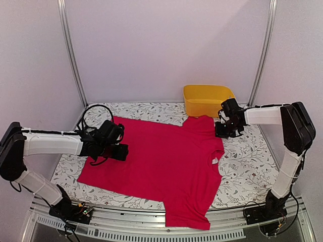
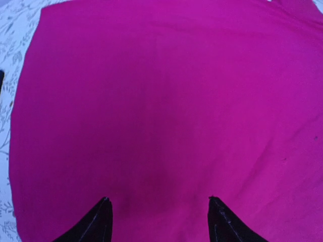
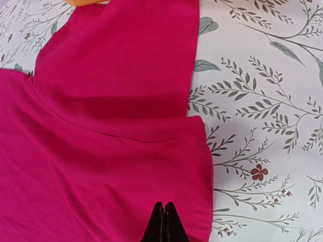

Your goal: Pin the brooch onto the clothing

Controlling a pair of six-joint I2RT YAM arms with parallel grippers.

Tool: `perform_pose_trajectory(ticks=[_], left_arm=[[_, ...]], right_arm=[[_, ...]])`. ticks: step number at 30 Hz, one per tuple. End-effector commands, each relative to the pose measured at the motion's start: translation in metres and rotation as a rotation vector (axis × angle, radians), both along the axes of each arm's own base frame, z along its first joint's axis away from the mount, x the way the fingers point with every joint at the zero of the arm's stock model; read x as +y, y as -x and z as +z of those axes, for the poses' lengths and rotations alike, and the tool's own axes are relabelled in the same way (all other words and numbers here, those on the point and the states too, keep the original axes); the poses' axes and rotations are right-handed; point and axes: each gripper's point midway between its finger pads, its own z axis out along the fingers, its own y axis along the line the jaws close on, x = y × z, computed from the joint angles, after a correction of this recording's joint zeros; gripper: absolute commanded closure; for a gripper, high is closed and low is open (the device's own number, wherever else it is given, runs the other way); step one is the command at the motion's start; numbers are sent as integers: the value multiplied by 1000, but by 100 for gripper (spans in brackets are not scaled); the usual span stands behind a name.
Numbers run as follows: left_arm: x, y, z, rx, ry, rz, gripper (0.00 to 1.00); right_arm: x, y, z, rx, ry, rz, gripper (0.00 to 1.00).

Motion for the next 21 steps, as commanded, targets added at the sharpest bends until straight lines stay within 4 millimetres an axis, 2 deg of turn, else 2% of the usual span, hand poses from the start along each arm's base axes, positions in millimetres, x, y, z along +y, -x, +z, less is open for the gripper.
perform_pose_trajectory(ticks=[1,4,7,10,16,21], left_arm=[[47,19,-21,123,23,343,37],[75,41,-46,241,-41,476,36],[94,64,-71,348,-85,554,36],[97,81,-86,419,-88,566,37],[109,101,-91,451,-88,589,38],[118,110,-83,440,-93,597,38]], right_arm=[[11,-21,7,-65,3,48,100],[11,-20,4,-65,3,51,100],[11,-18,2,-62,-1,57,100],[10,-17,2,-65,5,62,100],[7,-13,-1,-57,17,59,100],[7,-12,1,-61,22,66,100]])
